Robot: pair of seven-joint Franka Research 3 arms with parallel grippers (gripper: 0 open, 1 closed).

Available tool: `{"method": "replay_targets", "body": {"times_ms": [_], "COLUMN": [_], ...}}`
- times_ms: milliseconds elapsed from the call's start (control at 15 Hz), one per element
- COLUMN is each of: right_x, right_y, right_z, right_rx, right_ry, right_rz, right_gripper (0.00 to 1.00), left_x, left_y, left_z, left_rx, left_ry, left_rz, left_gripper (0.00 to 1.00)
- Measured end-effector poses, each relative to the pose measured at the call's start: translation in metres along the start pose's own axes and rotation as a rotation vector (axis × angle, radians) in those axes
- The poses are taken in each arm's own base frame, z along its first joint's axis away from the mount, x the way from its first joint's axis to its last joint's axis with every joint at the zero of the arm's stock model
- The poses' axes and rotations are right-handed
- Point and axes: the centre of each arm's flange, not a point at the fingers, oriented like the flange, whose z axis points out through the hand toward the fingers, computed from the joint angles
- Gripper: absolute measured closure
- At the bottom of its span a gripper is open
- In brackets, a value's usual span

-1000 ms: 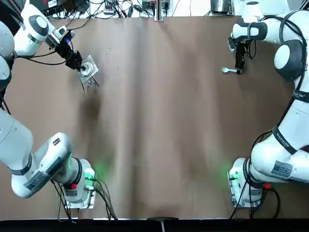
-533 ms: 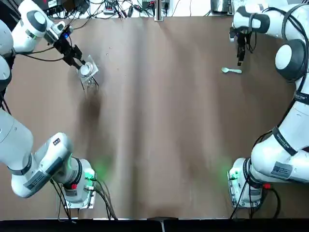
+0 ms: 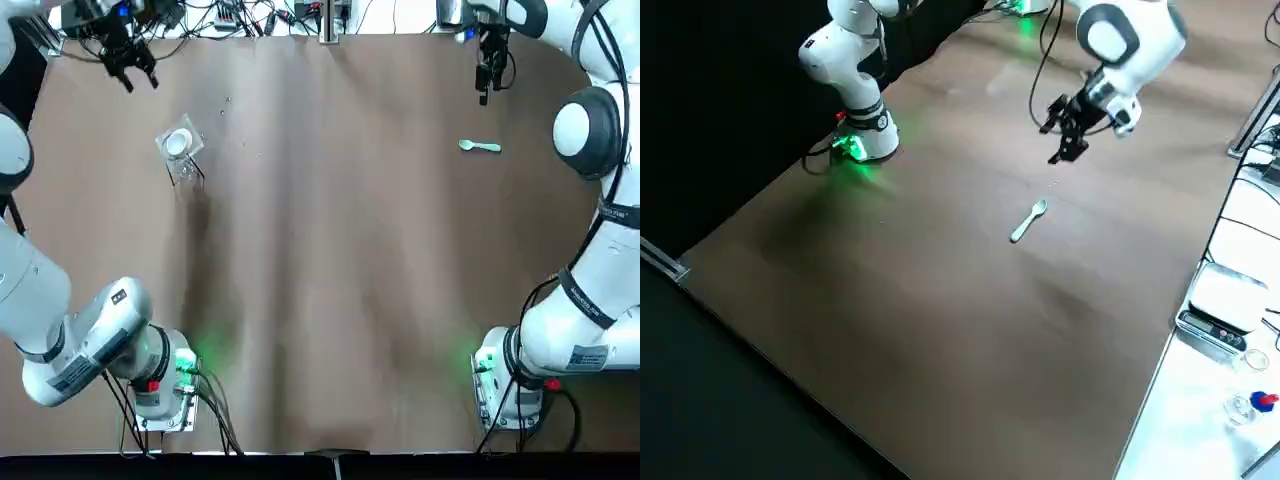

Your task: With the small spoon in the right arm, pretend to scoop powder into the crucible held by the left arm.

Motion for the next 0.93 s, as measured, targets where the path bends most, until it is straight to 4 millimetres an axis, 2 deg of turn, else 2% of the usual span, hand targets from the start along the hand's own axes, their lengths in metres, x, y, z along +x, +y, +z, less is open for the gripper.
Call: {"method": "replay_targets", "body": {"times_ms": [133, 333, 467, 533, 600, 733, 933], "right_x": [-0.015, -0.051, -0.076, -0.085, -0.093, -0.110, -0.141], "right_y": [-0.016, -0.038, -0.053, -0.062, -0.072, -0.093, -0.105], "right_z": [-0.032, -0.076, -0.104, -0.116, -0.127, -0.148, -0.156], "right_rx": [0.004, 0.010, -0.002, -0.011, -0.020, -0.012, 0.013], "right_ry": [0.059, 0.129, 0.171, 0.194, 0.216, 0.276, 0.382], "right_rz": [0.148, 0.316, 0.405, 0.434, 0.453, 0.462, 0.486], "right_gripper": [0.05, 0.04, 0.02, 0.02, 0.00, 0.00, 0.00], "left_x": [0.009, 0.016, 0.017, 0.017, 0.016, 0.011, -0.015], "left_y": [0.053, 0.129, 0.173, 0.188, 0.197, 0.194, 0.186], "left_z": [-0.007, -0.005, -0.013, -0.021, -0.029, -0.052, -0.099], "left_rx": [0.084, 0.182, 0.200, 0.202, 0.206, 0.242, 0.233], "left_ry": [0.002, 0.023, 0.066, 0.090, 0.114, 0.167, 0.241], "left_rz": [-0.022, -0.070, -0.117, -0.137, -0.154, -0.197, -0.233], "left_gripper": [0.00, 0.00, 0.00, 0.00, 0.00, 0.00, 0.00]}}
